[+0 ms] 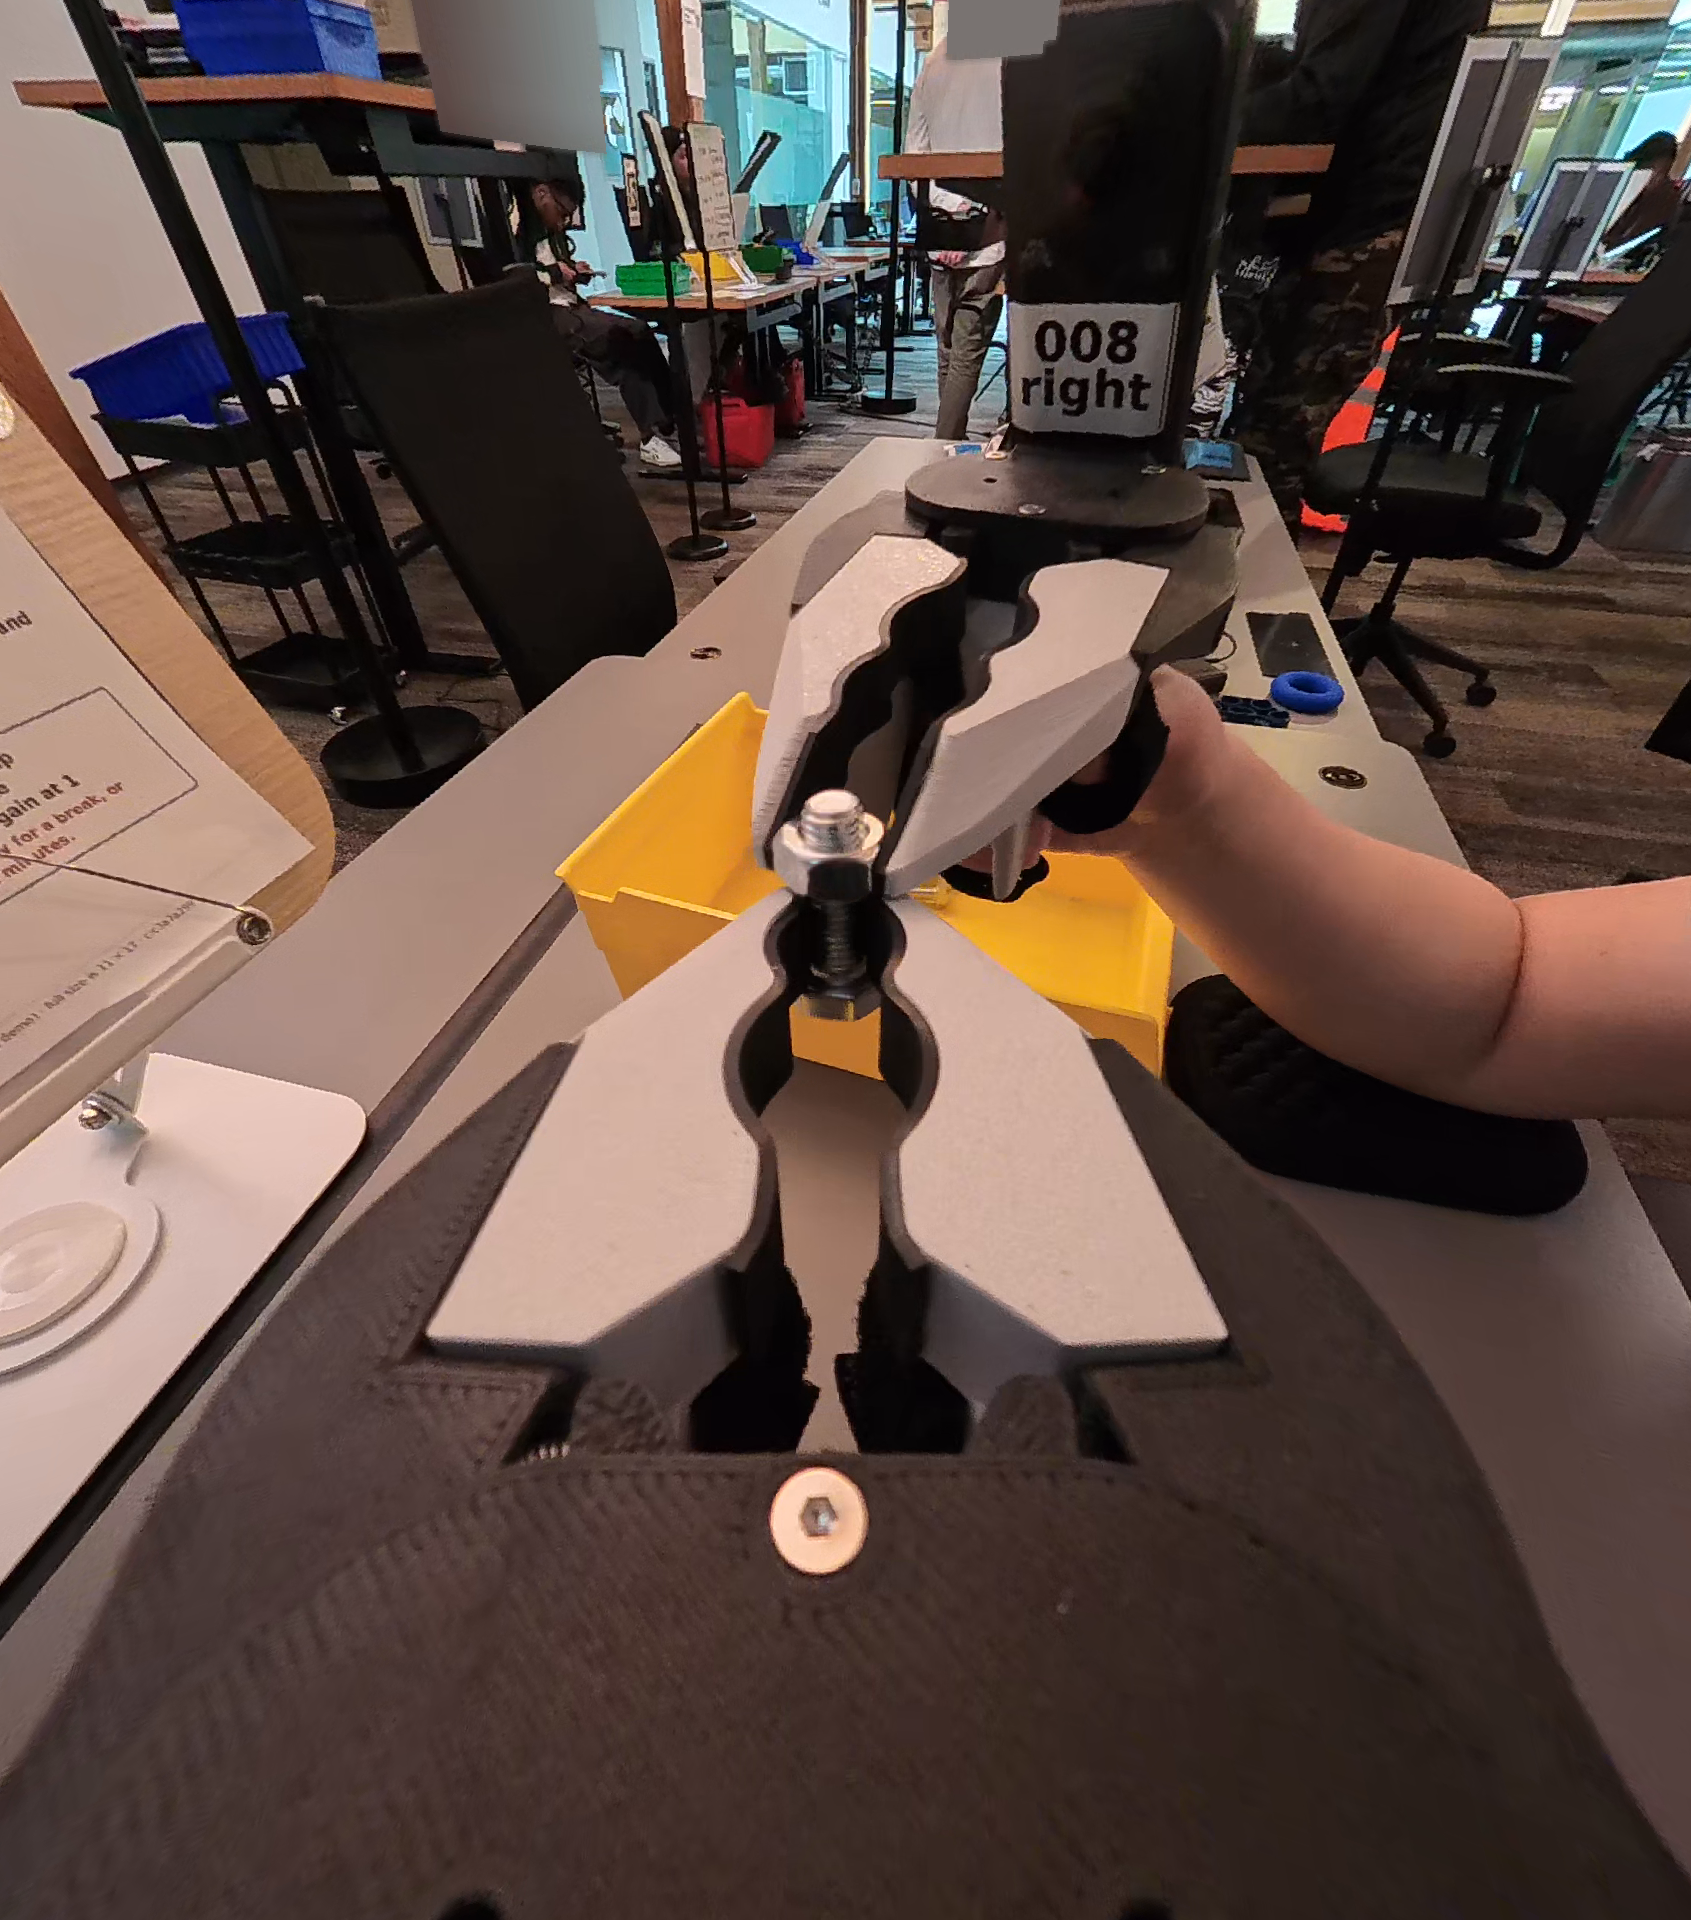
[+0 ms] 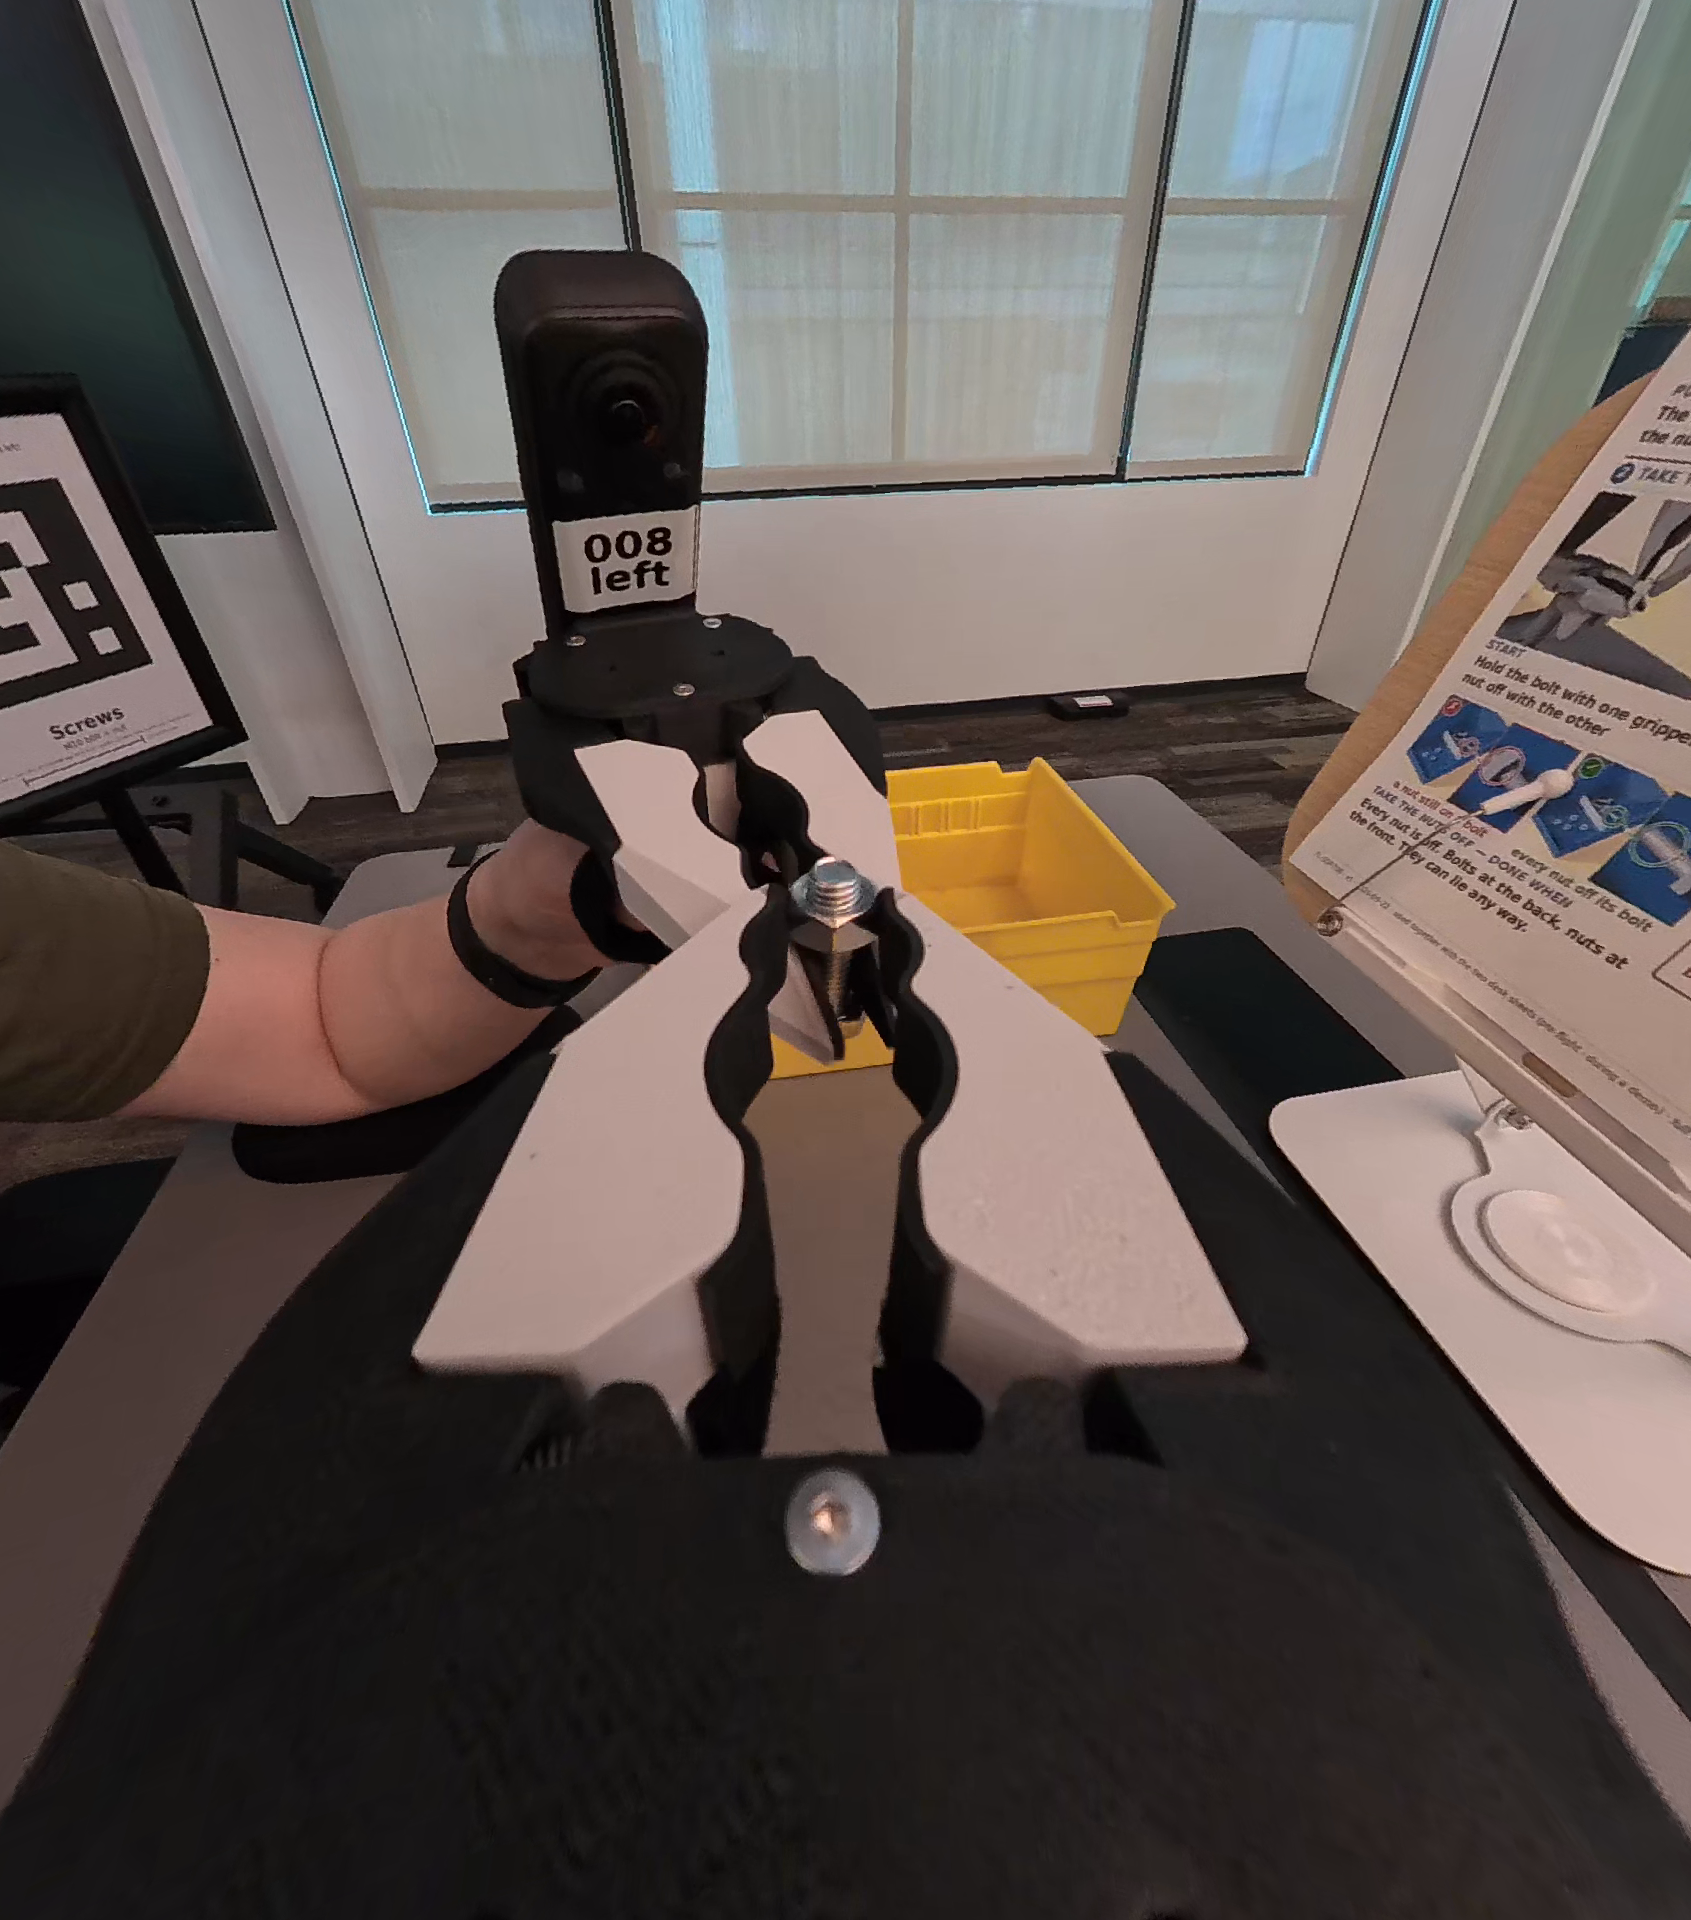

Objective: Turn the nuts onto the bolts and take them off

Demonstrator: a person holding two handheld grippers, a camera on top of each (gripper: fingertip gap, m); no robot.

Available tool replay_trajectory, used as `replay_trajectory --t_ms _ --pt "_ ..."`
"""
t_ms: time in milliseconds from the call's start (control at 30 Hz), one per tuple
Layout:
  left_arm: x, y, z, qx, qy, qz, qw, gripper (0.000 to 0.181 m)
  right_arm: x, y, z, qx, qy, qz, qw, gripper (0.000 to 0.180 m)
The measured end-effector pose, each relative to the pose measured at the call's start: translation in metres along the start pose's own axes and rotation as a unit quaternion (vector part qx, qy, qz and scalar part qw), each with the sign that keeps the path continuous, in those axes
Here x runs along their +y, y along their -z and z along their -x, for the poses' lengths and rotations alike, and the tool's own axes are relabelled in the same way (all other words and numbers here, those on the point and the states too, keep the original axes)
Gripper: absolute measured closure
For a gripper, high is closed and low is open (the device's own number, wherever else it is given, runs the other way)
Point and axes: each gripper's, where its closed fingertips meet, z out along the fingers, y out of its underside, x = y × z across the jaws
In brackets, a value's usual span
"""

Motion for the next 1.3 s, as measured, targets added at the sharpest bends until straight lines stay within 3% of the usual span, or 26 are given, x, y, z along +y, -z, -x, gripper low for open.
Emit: replay_trajectory --t_ms 167,400,500,900,1100,1200,1300 --pt "-0.003 0.005 0.007 -0.011 0.007 -0.003 1.0 0.148 -0.004 0.005 -0.004 0.003 -0.012 -0.014 1.0 0.164" --pt "0.005 0.0 -0.002 0.042 0.047 0.009 0.998 0.146 -0.011 0.009 0.005 -0.026 -0.014 -0.027 0.999 0.164" --pt "0.002 -0.001 -0.009 0.063 0.048 -0.006 0.997 0.162 -0.01 0.008 0.005 -0.022 -0.008 -0.026 0.999 0.165" --pt "0.001 -0.001 0.003 0.012 0.018 -0.006 1.0 0.163 -0.014 0.01 0.003 -0.011 0.002 -0.029 1.0 0.153" --pt "0.001 0.002 0.012 -0.011 0.022 -0.008 1.0 0.163 -0.018 0.017 0.006 -0.023 -0.001 -0.036 0.999 0.166" --pt "0.002 0.0 0.009 -0.01 0.016 -0.005 1.0 0.163 -0.018 0.014 -0.004 0.01 0.002 -0.041 0.999 0.147" --pt "0.003 -0.001 0.009 -0.014 0.012 -0.003 1.0 0.163 -0.013 0.009 0.001 0.001 0.009 -0.026 1.0 0.141"
